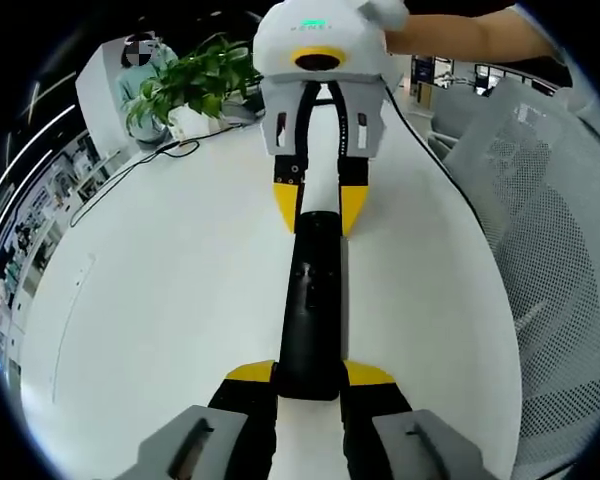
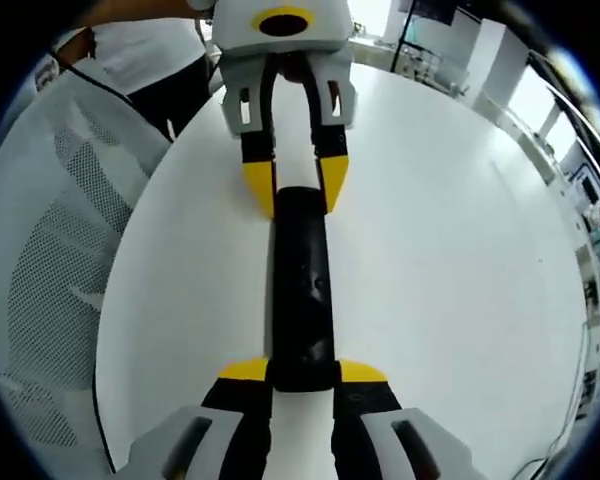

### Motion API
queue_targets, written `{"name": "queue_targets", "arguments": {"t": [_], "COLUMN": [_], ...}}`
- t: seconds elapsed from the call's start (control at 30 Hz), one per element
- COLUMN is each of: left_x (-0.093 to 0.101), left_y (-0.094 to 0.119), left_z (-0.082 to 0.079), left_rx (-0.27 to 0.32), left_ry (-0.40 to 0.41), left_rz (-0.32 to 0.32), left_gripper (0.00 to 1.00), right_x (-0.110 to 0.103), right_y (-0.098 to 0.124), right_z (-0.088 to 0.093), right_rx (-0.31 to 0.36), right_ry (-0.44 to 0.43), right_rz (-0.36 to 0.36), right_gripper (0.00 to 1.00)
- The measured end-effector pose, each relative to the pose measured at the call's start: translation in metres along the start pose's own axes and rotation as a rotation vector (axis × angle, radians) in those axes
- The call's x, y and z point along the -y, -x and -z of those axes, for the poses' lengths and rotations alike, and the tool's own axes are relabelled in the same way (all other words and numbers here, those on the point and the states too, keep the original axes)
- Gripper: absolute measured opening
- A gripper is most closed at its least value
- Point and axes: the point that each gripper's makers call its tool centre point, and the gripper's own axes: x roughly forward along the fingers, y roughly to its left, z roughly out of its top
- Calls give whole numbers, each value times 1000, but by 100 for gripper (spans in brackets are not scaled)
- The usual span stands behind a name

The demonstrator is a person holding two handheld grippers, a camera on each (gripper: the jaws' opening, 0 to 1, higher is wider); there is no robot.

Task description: Press the specified remote control buttons in sequence, fully releasing each button before pressing the next.

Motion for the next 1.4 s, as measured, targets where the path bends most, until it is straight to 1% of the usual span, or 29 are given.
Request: {"name": "queue_targets", "arguments": {"t": [0.17,0.2,0.37,0.47,0.53,0.57,0.67,0.7,0.77,0.8,0.9,1.0,1.07,1.1,1.13,1.2,1.3,1.4], "left_x": [-12,-17,-38,-56,-65,-73,-90,-97,-108,-112,-125,-136,-142,-147,-151,-157,-168,-176], "left_y": [10,13,28,40,46,50,55,56,57,56,52,44,39,35,31,25,15,7], "left_z": [-8,-9,-17,-26,-31,-34,-41,-42,-45,-45,-46,-44,-41,-40,-38,-35,-29,-23], "left_rx": [1,-2,-8,-12,-13,-17,-24,-28,-29,-29,-25,-22,-20,-21,-21,-24,-33,-42], "left_ry": [-22,-31,-58,-84,-92,-103,-117,-122,-125,-125,-125,-124,-122,-124,-121,-119,-116,-112], "left_rz": [-24,-35,-77,-113,-123,-134,-151,-158,-165,-167,-173,-174,-173,-173,-171,-166,-163,-153], "left_gripper": [23,23,23,23,23,23,23,23,23,23,23,23,23,23,23,23,23,23], "right_x": [13,14,35,51,59,67,82,91,104,107,120,133,138,142,156,162,177,183], "right_y": [11,12,31,44,51,56,66,68,71,72,72,65,61,58,53,47,35,26], "right_z": [-5,-6,-18,-26,-29,-31,-35,-36,-35,-35,-32,-27,-25,-23,-20,-17,-12,-9], "right_rx": [12,14,29,34,35,37,33,32,28,26,27,30,32,34,34,34,31,32], "right_ry": [6,7,23,33,37,35,43,44,44,44,41,32,28,29,24,20,12,2], "right_rz": [37,43,101,146,161,174,199,208,218,221,230,235,235,237,235,229,221,213], "right_gripper": [19,19,19,19,19,19,20,20,20,20,20,20,20,20,20,20,20,20]}}
